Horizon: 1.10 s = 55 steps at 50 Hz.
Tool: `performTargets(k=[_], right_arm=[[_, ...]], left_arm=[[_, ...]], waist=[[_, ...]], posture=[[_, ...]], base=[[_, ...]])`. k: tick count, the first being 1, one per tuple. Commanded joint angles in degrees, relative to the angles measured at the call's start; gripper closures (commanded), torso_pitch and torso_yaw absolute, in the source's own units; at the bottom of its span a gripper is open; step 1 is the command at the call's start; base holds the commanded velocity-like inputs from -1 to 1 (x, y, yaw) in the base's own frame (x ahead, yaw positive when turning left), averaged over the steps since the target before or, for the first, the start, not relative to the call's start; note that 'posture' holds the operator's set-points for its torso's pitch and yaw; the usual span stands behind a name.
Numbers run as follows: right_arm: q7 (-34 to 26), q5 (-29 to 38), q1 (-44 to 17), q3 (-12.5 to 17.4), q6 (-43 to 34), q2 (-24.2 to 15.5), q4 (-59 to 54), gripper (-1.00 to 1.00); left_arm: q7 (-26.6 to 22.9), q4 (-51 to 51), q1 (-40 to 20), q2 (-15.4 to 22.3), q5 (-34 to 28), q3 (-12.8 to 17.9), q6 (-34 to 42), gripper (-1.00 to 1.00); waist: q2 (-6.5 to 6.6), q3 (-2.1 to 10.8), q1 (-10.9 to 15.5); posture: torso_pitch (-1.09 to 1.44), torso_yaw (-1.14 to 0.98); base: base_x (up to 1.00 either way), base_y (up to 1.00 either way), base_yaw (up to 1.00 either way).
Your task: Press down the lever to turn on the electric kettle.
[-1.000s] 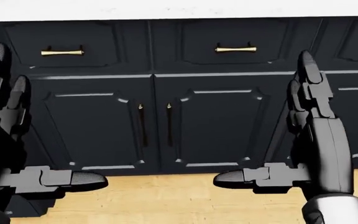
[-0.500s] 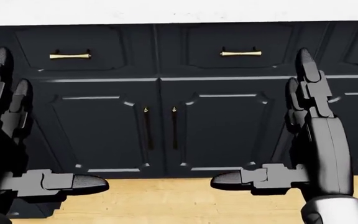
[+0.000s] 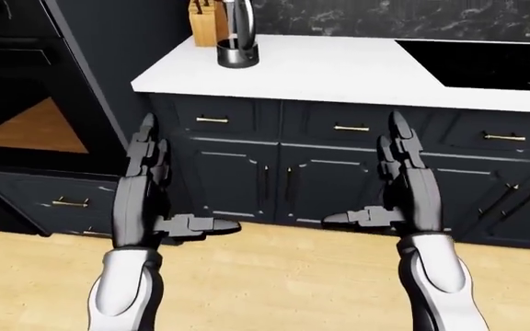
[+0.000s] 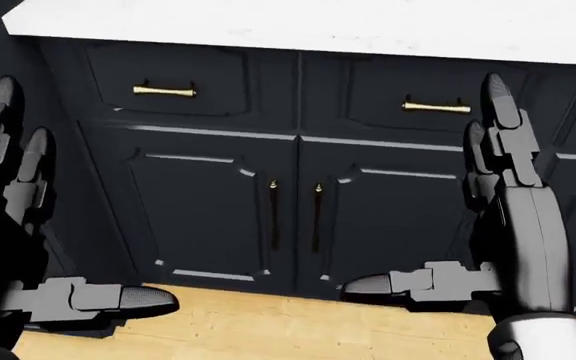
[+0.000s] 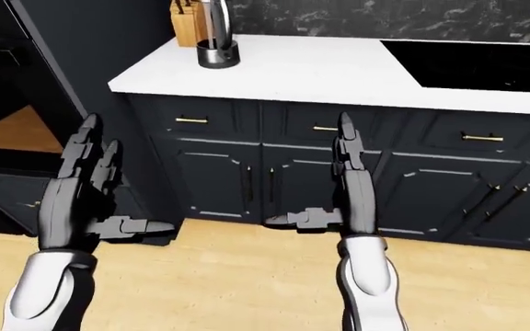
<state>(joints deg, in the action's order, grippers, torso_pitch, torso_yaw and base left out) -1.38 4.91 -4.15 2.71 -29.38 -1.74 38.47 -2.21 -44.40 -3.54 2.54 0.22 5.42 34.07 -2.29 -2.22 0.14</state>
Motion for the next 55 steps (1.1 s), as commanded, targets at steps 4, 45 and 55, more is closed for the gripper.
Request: performTargets(k=[4,45,55], right_arm=[[-0.1,-0.4,-0.8,-0.6,1.7,0.2,1.9,-1.00],[-1.6,-0.4,-1.7,-0.9,1.4,-0.2,4.4,-1.00],[-1.6,0.2,-1.6,-1.4,1.6,0.0,4.2,-1.00]], left_arm=[[0.1,-1.3,-1.2,0.4,0.0,0.6,-1.6,-1.00],[0.0,-3.5,-2.8,1.0,0.6,1.3,1.0,-1.00],[-0.1,-3.2,-2.5,1.0,0.8,1.5,0.5,-1.00]], waist=[[1.68,1.48,-0.1],[3.33,0.26,-0.1],[4.29,0.55,0.4]], posture=[[0.00,0.00],[0.00,0.00],[0.00,0.00]], base=[[0.00,0.00,0.00],[0.07,0.00,0.00],[0.16,0.00,0.00]])
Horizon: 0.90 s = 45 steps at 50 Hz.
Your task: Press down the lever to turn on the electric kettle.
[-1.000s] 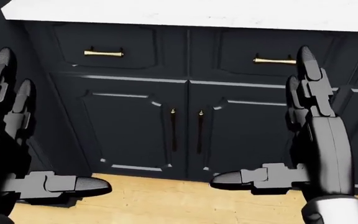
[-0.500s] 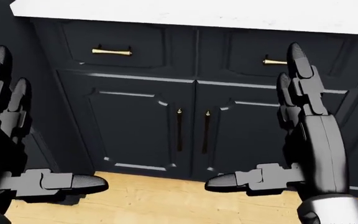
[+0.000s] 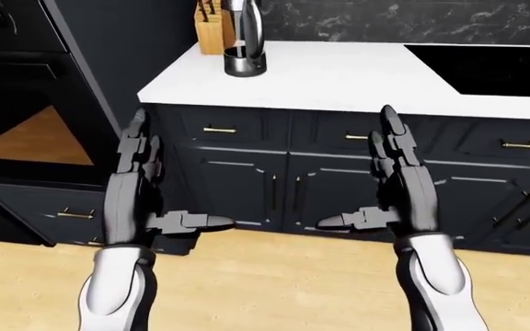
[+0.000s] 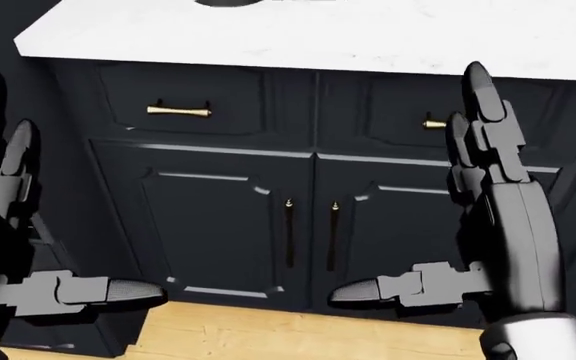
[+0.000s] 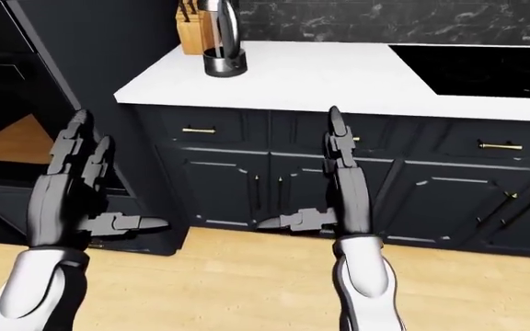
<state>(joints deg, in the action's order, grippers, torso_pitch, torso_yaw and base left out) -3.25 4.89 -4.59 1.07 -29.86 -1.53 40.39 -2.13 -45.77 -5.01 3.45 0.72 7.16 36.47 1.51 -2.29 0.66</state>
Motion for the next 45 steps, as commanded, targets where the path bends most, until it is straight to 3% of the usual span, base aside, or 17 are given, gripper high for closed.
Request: performTargets(k=[1,4,6,7,9,15,19,20,21,27,29,31,35,40,42,44,45], right_arm=[[0.3,0.3,-1.2,0.3,2.1,-0.2,2.3,-1.00],[0.2,0.3,-1.2,0.3,2.1,-0.2,2.2,-1.00],[0.2,0.3,-1.3,0.3,2.0,-0.2,2.3,-1.00],[0.1,0.4,-1.4,0.2,2.1,-0.2,2.2,-1.00],[0.2,0.5,-1.3,0.1,2.1,-0.2,2.2,-1.00],[0.0,0.7,-1.3,0.2,1.9,-0.2,2.5,-1.00],[0.0,0.8,-1.3,0.2,1.8,-0.2,2.6,-1.00],[0.0,0.9,-1.3,0.2,1.9,-0.2,2.5,-1.00],[0.0,0.9,-1.3,0.1,1.9,-0.2,2.5,-1.00],[-0.1,1.0,-1.5,0.2,1.2,-0.2,3.2,-1.00],[-0.1,1.0,-1.5,0.1,1.1,-0.2,3.3,-1.00],[-0.1,1.1,-1.6,0.1,1.0,-0.2,3.5,-1.00],[0.0,1.0,-1.5,0.2,1.5,-0.1,2.8,-1.00],[-0.1,0.9,-1.7,0.5,1.9,-0.3,2.4,-1.00],[0.0,0.9,-1.6,0.4,1.9,-0.2,2.4,-1.00],[0.0,0.9,-1.6,0.4,1.8,-0.2,2.5,-1.00],[0.0,0.8,-1.6,0.5,1.9,-0.2,2.4,-1.00]], left_arm=[[-0.2,-1.8,-0.9,0.1,0.3,-0.3,-2.0,-1.00],[-0.2,-1.9,-0.8,0.0,0.3,-0.3,-2.0,-1.00],[-0.2,-1.9,-0.8,0.0,0.3,-0.3,-2.0,-1.00],[-0.2,-1.9,-0.7,0.0,0.3,-0.3,-2.1,-1.00],[-0.2,-1.9,-0.6,-0.1,0.2,-0.5,-2.2,-1.00],[-0.1,-1.8,-0.5,-0.1,0.1,-0.7,-2.3,-1.00],[-0.2,-1.9,-0.6,-0.1,0.1,-0.6,-2.2,-1.00],[-0.2,-1.8,-0.5,-0.1,0.1,-0.6,-2.3,-1.00],[-0.2,-1.9,-0.5,-0.1,0.1,-0.7,-2.2,-1.00],[-0.2,-2.3,-0.7,0.0,0.2,-0.4,-1.8,-1.00],[-0.3,-2.3,-0.7,0.0,0.3,-0.3,-1.8,-1.00],[-0.3,-2.2,-0.8,0.0,0.3,-0.2,-1.9,-1.00],[-0.3,-1.9,-0.7,0.0,0.3,-0.3,-2.2,-1.00],[-0.3,-2.0,-0.7,0.0,0.3,-0.3,-2.1,-1.00],[-0.2,-2.0,-0.9,0.1,0.3,-0.2,-1.9,-1.00],[-0.2,-2.1,-0.9,0.1,0.3,-0.2,-1.8,-1.00],[-0.2,-2.2,-0.9,0.1,0.3,-0.2,-1.7,-1.00]], waist=[[0.00,0.42,-0.1],[-2.46,0.55,0.1],[-6.15,1.67,0.0],[-3.53,1.04,-0.7],[-4.27,0.78,-0.6],[-1.10,0.02,-0.8],[4.16,0.91,-1.0],[1.83,0.62,-0.3],[2.74,0.71,-0.8],[-0.12,0.82,-0.1],[-1.80,0.66,0.1],[-4.91,1.41,0.2],[-4.08,0.77,-0.6],[-1.45,0.18,-0.7],[0.34,0.24,-0.9],[3.94,1.42,-1.1],[1.95,1.23,-0.3]], posture=[[0.00,0.00],[0.00,0.00],[0.00,0.00],[0.00,0.00],[0.00,0.00],[0.00,0.00],[0.00,0.00],[0.00,0.00],[0.00,0.00],[0.00,0.00],[0.00,0.00],[0.00,0.00],[0.00,0.00],[0.00,0.00],[0.00,0.00],[0.00,0.00],[0.00,0.00]], base=[[0.16,0.00,0.00],[0.15,0.00,0.00],[0.16,0.00,0.00],[0.16,0.00,0.00],[0.16,0.00,0.00],[0.15,0.00,0.00],[0.16,0.00,0.00],[0.15,0.00,0.00],[0.17,0.00,0.00],[0.15,0.00,0.00],[0.15,0.00,0.00],[0.15,0.00,0.00],[0.15,0.00,0.00],[0.16,0.00,0.00],[0.15,0.00,0.00],[0.15,0.00,0.00],[0.16,0.00,0.00]])
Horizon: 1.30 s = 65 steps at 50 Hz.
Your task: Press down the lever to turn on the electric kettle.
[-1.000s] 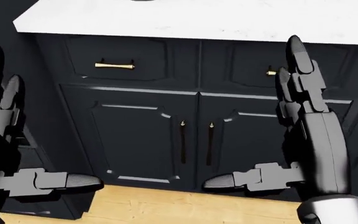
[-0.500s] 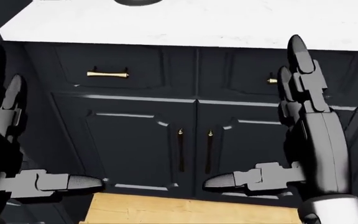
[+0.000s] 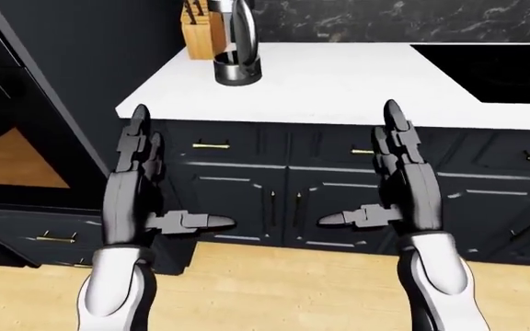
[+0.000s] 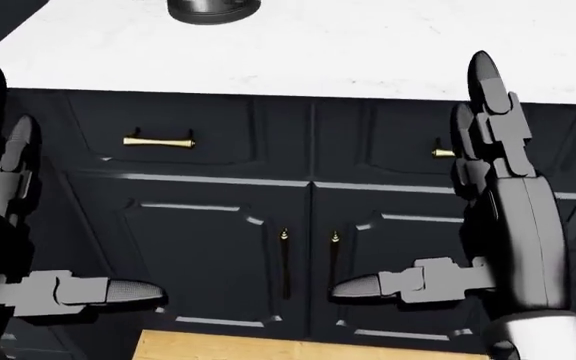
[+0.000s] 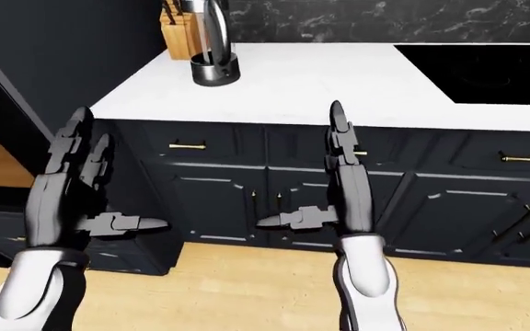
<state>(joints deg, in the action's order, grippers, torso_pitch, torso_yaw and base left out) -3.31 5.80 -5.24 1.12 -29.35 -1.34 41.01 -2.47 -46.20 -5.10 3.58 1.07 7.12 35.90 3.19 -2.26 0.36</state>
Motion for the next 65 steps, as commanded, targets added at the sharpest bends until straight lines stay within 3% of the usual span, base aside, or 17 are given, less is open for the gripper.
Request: performTargets(k=[1,8,12,13,15,21,24,33,37,46,50,51,53,59,63,64,65], right_arm=[[0.1,0.0,-1.0,0.4,1.5,-0.5,1.7,-1.00],[0.2,0.0,-0.9,0.2,1.1,-0.3,2.2,-1.00],[0.2,0.1,-1.0,0.0,0.4,-0.3,3.0,-1.00],[0.2,0.1,-1.1,0.0,0.3,-0.3,3.1,-1.00],[0.1,-0.1,-1.3,0.3,0.3,-0.4,2.9,-1.00],[0.2,-0.3,-2.1,0.5,-0.8,-0.5,3.7,-1.00],[0.3,-0.1,-2.3,0.1,-1.2,-0.5,4.0,-1.00],[0.4,0.2,-2.9,-0.2,-2.8,-0.5,5.4,-1.00],[0.5,0.4,-3.1,-0.2,-2.7,-0.5,5.2,-1.00],[0.5,0.5,-3.6,-0.2,-2.9,-0.5,5.2,-1.00],[0.5,0.6,-3.6,-0.2,-3.1,-0.5,5.3,-1.00],[0.5,0.5,-3.7,-0.1,-3.1,-0.5,5.3,-1.00],[0.5,0.5,-3.7,-0.1,-3.2,-0.5,5.4,-1.00],[0.5,0.7,-3.9,-0.2,-3.6,-0.6,5.7,-1.00],[0.5,0.6,-4.0,-0.1,-3.7,-0.6,5.8,-1.00],[0.5,0.7,-4.0,-0.2,-3.8,-0.6,6.0,-1.00],[0.5,0.8,-4.0,-0.3,-4.0,-0.5,6.2,-1.00]], left_arm=[[0.1,-1.7,-0.9,0.0,0.0,-0.1,-1.2,-1.00],[0.1,-2.4,-1.8,0.4,0.3,0.4,0.2,-1.00],[0.1,-2.8,-2.4,0.6,0.5,0.7,1.1,-1.00],[0.2,-2.8,-2.5,0.7,0.5,0.8,1.3,-1.00],[0.2,-3.2,-3.0,0.8,0.6,0.9,1.9,-1.00],[0.4,-4.6,-4.5,1.5,1.3,1.8,4.3,-1.00],[0.5,-4.7,-4.9,1.8,1.6,2.2,4.7,-1.00],[0.7,-5.0,-5.1,2.0,1.7,2.0,5.1,-1.00],[0.7,-5.2,-5.1,2.0,1.8,2.1,5.3,-1.00],[0.6,-5.1,-4.3,1.8,1.7,2.0,4.3,-1.00],[0.6,-5.1,-3.9,1.7,1.6,1.9,4.0,-1.00],[0.6,-5.0,-3.8,1.6,1.6,1.9,3.9,-1.00],[0.7,-5.2,-3.7,1.6,1.5,1.8,3.9,-1.00],[0.6,-5.1,-3.5,1.5,1.5,1.8,3.7,-1.00],[0.5,-4.9,-3.4,1.4,1.4,1.6,3.4,-1.00],[0.5,-5.0,-3.4,1.3,1.4,1.6,3.4,-1.00],[0.6,-5.0,-3.4,1.3,1.3,1.5,3.5,-1.00]], waist=[[0.69,0.84,-0.2],[-2.38,0.62,0.4],[-7.33,1.29,0.4],[-4.97,1.16,-0.2],[-5.89,0.98,-0.3],[-2.58,0.16,-0.5],[1.82,1.21,-0.9],[-1.89,0.70,0.2],[-7.03,1.64,0.4],[-2.96,0.18,-0.5],[2.89,1.63,-0.8],[0.22,0.93,0.0],[0.94,0.70,0.0],[-2.21,0.61,0.3],[-8.05,1.98,0.3],[-5.04,1.21,-0.3],[-6.25,1.07,0.1]], posture=[[0.00,0.00],[0.00,0.00],[0.00,0.00],[0.00,0.00],[0.00,0.00],[0.00,0.00],[0.00,0.00],[0.00,0.00],[0.00,0.00],[0.00,0.00],[0.00,0.00],[0.00,0.00],[0.00,0.00],[0.00,0.00],[0.00,0.00],[0.00,0.00],[0.00,0.00]], base=[[0.16,0.00,0.00],[0.16,0.00,0.00],[0.15,0.00,0.00],[0.16,0.00,0.00],[0.15,0.00,0.00],[0.15,0.00,0.00],[0.16,0.00,0.00],[0.16,0.00,0.00],[0.16,0.00,0.00],[0.16,0.00,0.00],[0.15,0.00,0.00],[0.15,0.00,0.00],[0.16,0.00,0.00],[0.16,0.00,0.00],[0.16,0.00,0.00],[0.16,0.00,0.00],[0.16,0.00,0.00]])
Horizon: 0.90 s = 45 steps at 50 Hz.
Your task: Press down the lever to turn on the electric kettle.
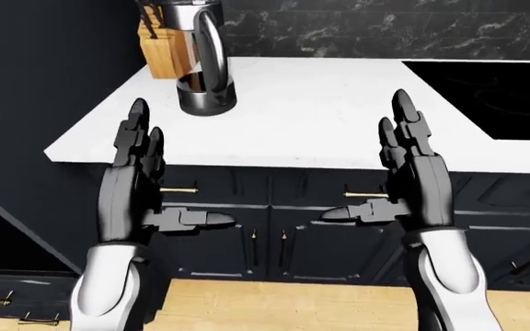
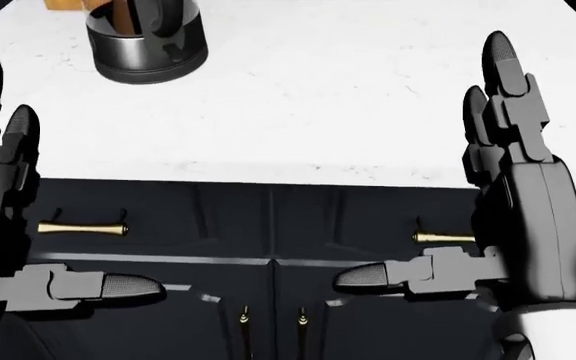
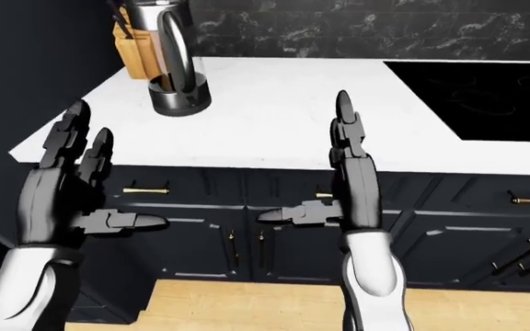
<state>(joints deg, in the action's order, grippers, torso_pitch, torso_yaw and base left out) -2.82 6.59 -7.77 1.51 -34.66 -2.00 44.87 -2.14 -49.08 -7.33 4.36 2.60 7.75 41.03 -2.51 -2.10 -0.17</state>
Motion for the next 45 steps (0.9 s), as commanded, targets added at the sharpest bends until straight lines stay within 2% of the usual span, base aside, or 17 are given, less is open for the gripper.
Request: performTargets(k=[1,7,11,12,13,14,20,24,25,26,29,31,33,35,36,39,45], right_arm=[[0.1,0.0,-1.4,-0.7,1.4,0.1,2.3,-1.00],[0.0,-0.1,-1.5,-0.4,1.6,0.0,2.1,-1.00],[0.1,0.1,-1.4,-0.7,1.1,0.1,2.7,-1.00],[0.2,0.2,-1.4,-0.8,1.0,0.1,2.9,-1.00],[0.2,0.3,-1.3,-0.9,0.9,0.1,3.0,-1.00],[0.2,0.3,-1.3,-0.9,0.9,0.1,3.0,-1.00],[0.1,0.1,-1.6,-0.5,1.3,0.1,2.4,-1.00],[0.1,0.1,-1.7,-0.4,1.4,0.0,2.0,-1.00],[0.1,0.2,-1.8,-0.4,1.4,0.0,1.8,-1.00],[0.1,0.2,-1.8,-0.3,1.4,-0.1,1.8,-1.00],[0.1,0.4,-1.8,-0.4,1.3,-0.1,1.8,-1.00],[0.1,0.5,-1.8,-0.4,1.4,-0.1,1.7,-1.00],[0.1,0.7,-1.6,-0.6,1.4,-0.1,1.8,-1.00],[0.1,0.8,-1.5,-0.8,1.2,0.0,2.1,-1.00],[0.1,0.9,-1.4,-0.9,1.1,0.0,2.3,-1.00],[0.1,1.0,-1.4,-0.9,1.2,0.1,2.2,-1.00],[-0.1,1.0,-1.4,-0.6,1.4,0.1,2.0,-1.00]], left_arm=[[0.2,-2.2,-1.1,0.5,-0.2,0.9,-1.6,-1.00],[0.2,-2.2,-0.9,0.5,-0.2,0.9,-1.9,-1.00],[0.1,-1.9,-0.9,0.5,-0.2,1.1,-2.1,-1.00],[0.1,-1.9,-0.9,0.5,-0.2,1.1,-2.1,-1.00],[0.1,-1.9,-0.9,0.5,-0.2,1.1,-2.2,-1.00],[0.1,-1.8,-0.9,0.5,-0.2,1.1,-2.2,-1.00],[0.0,-1.9,-0.7,0.5,-0.1,1.1,-2.3,-1.00],[0.0,-2.0,-0.6,0.4,-0.1,1.0,-2.3,-1.00],[0.1,-2.1,-0.6,0.4,-0.1,1.0,-2.2,-1.00],[0.1,-2.2,-0.7,0.4,-0.2,1.0,-2.1,-1.00],[0.1,-2.2,-0.6,0.3,-0.2,0.9,-2.1,-1.00],[0.1,-2.2,-0.6,0.4,-0.2,0.9,-2.1,-1.00],[0.1,-2.2,-0.6,0.3,-0.3,0.8,-2.1,-1.00],[0.1,-2.2,-0.6,0.3,-0.2,0.9,-2.1,-1.00],[0.1,-2.2,-0.7,0.3,-0.2,1.0,-2.1,-1.00],[0.1,-2.1,-0.7,0.4,-0.2,1.0,-2.1,-1.00],[0.1,-2.1,-0.7,0.4,-0.2,0.9,-2.2,-1.00]], waist=[[-0.38,0.86,0.2],[2.97,-0.06,0.0],[8.29,0.86,-0.3],[5.98,0.59,0.4],[6.94,0.67,-0.1],[6.64,0.54,0.4],[3.35,0.47,0.8],[-1.63,1.13,0.8],[0.69,0.94,0.3],[-0.31,0.85,0.7],[0.49,1.21,0.3],[1.22,0.44,-0.1],[2.40,0.33,-0.5],[5.17,1.34,-0.8],[3.34,0.74,-0.8],[3.59,2.74,-0.4],[1.95,1.57,0.3]], posture=[[0.00,0.00],[0.00,0.00],[0.00,0.00],[0.00,0.00],[0.00,0.00],[0.00,0.00],[0.00,0.00],[0.00,0.00],[0.00,0.00],[0.00,0.00],[0.00,0.00],[0.00,0.00],[0.00,0.00],[0.00,0.00],[0.00,0.00],[0.00,0.00],[0.00,0.00]], base=[[0.15,0.00,0.00],[0.15,0.00,0.00],[0.16,0.00,0.00],[0.15,0.00,0.00],[0.16,0.00,0.00],[0.15,0.00,0.00],[0.15,0.00,0.00],[0.16,0.00,0.00],[0.16,0.00,0.00],[0.15,0.00,0.00],[0.09,0.00,0.00],[0.04,0.00,0.00],[0.01,0.00,0.00],[0.00,0.00,0.00],[0.00,0.00,0.00],[0.00,0.03,0.00],[0.00,0.11,0.00]])
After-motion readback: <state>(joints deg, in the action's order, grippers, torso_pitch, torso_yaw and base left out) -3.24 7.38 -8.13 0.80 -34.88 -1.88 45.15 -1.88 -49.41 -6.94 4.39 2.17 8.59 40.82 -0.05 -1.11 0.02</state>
